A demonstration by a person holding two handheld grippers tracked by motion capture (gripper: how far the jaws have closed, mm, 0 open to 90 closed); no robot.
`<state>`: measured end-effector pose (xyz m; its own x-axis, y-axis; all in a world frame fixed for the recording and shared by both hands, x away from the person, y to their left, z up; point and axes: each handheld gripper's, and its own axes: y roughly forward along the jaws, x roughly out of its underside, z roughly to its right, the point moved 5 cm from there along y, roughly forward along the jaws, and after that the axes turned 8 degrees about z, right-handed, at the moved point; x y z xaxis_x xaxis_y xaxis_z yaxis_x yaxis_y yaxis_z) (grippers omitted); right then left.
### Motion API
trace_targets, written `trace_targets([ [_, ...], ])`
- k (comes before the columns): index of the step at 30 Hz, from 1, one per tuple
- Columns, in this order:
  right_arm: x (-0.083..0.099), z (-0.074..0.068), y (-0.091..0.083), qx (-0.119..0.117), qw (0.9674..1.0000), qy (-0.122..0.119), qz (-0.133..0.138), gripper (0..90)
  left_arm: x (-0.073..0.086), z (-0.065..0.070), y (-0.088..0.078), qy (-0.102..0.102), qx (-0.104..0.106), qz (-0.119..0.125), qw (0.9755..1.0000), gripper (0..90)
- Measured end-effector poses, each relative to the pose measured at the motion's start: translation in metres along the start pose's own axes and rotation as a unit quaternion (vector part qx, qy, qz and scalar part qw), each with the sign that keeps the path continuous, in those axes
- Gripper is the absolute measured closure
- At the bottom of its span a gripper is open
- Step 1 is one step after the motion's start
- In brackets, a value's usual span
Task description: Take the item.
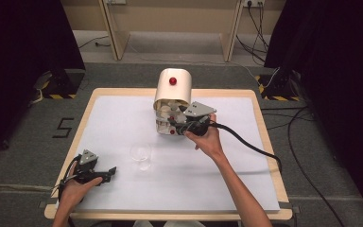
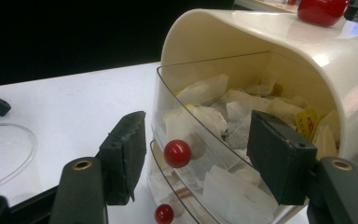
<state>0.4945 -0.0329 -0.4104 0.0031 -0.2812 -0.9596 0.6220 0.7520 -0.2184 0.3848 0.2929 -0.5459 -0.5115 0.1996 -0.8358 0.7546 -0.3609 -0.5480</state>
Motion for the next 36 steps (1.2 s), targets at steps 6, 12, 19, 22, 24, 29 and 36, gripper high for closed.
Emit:
trace_targets([
  [6,0.000,-0.007,-0.007,-0.011,0.9999,-0.005,-0.007,38.5,0.000,0.000,0.000,0.000,0.000,0.000,1.0000,9.7],
  [12,0.000,-0.011,-0.010,-0.016,0.9998,-0.005,-0.009,38.6,0.000,0.000,0.000,0.000,0.000,0.000,1.0000,9.7],
  [19,-0.003,-0.016,-0.017,-0.026,0.9997,-0.001,-0.007,39.5,0.000,0.000,0.000,0.000,0.000,0.000,1.0000,9.7],
  [22,-0.002,-0.018,-0.019,-0.026,0.9996,-0.004,-0.008,40.0,0.000,0.000,0.000,0.000,0.000,0.000,1.0000,9.7],
  [24,-0.002,-0.019,-0.020,-0.028,0.9996,-0.004,-0.009,40.8,0.000,0.000,0.000,0.000,0.000,0.000,1.0000,9.7],
  [29,-0.002,-0.023,-0.023,-0.032,0.9994,-0.007,-0.012,41.5,0.000,0.000,0.000,0.000,0.000,0.000,1.0000,9.7],
  [36,0.000,-0.030,-0.029,-0.036,0.9992,-0.011,-0.014,41.8,0.000,0.000,0.000,0.000,0.000,0.000,1.0000,9.7],
])
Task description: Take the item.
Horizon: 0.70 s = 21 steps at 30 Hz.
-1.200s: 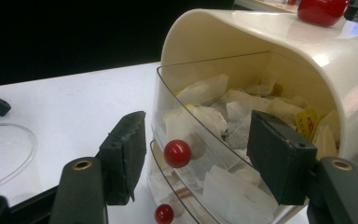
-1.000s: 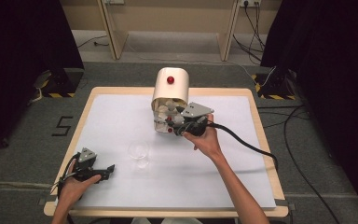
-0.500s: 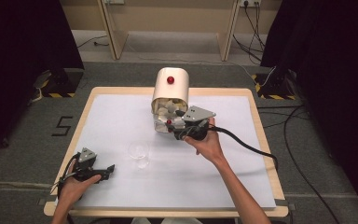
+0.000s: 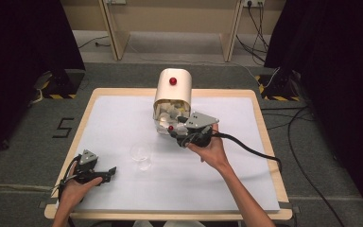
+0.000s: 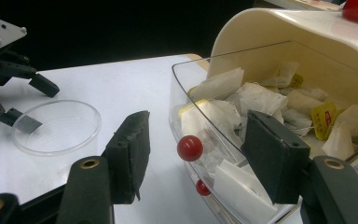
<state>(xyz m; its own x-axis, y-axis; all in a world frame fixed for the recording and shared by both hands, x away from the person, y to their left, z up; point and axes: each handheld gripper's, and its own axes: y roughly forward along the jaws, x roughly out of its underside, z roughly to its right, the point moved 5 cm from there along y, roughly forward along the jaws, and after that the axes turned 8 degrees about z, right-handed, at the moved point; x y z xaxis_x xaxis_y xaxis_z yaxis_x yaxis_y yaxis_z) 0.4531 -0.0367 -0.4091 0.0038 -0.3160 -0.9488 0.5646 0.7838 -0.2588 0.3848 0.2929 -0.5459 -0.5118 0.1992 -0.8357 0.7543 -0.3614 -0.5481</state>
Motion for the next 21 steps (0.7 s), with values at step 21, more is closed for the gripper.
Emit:
trace_targets([
  [21,0.004,-0.018,-0.013,-0.020,0.9996,-0.010,-0.016,44.0,0.000,0.000,0.000,0.000,0.001,0.000,1.0000,9.7],
])
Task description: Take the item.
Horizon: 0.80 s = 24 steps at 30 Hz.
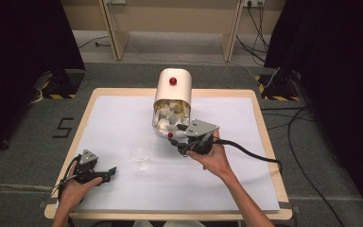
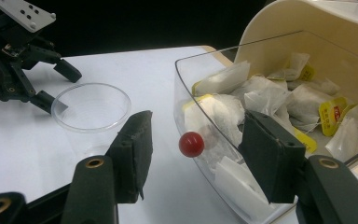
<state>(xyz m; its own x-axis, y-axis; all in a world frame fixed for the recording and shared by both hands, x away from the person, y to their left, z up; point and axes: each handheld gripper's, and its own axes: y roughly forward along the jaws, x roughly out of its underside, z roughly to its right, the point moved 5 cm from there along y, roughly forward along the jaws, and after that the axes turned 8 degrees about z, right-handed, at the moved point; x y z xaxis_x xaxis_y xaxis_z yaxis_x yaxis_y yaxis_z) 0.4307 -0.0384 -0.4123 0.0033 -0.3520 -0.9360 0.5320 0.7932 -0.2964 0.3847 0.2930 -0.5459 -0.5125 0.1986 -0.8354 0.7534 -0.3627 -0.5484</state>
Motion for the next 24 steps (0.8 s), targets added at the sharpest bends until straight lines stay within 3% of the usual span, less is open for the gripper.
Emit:
trace_targets([
  [24,0.0015,-0.0083,-0.0059,-0.012,0.9998,0.005,-0.014,44.3,0.0000,0.0000,0.0000,0.000,0.000,0.000,1.0000,9.6],
])
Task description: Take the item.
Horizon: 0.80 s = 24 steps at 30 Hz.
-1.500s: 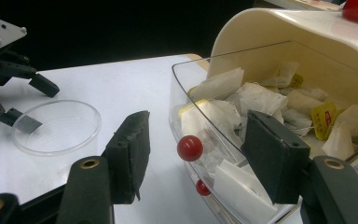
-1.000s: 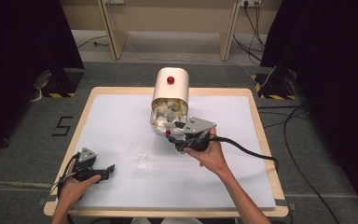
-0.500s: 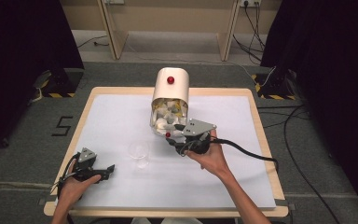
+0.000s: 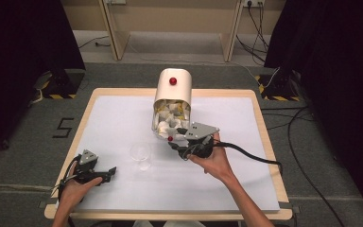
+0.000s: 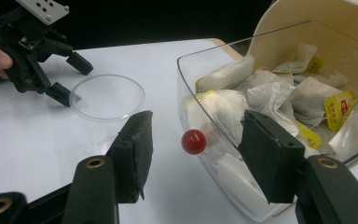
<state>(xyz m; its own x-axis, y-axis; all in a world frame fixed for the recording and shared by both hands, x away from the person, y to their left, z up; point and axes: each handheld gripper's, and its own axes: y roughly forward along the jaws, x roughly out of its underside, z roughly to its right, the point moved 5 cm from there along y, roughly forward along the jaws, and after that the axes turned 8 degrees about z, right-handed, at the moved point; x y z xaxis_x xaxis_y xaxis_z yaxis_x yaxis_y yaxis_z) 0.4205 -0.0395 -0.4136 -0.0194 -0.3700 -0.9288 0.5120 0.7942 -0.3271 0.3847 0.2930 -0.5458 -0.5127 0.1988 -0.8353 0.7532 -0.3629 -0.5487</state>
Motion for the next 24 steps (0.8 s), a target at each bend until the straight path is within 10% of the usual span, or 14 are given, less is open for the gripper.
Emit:
trace_targets([
  [24,-0.012,0.017,0.006,0.030,0.9993,0.012,0.018,43.9,0.000,0.000,0.000,0.001,-0.001,0.000,1.0000,9.5],
])
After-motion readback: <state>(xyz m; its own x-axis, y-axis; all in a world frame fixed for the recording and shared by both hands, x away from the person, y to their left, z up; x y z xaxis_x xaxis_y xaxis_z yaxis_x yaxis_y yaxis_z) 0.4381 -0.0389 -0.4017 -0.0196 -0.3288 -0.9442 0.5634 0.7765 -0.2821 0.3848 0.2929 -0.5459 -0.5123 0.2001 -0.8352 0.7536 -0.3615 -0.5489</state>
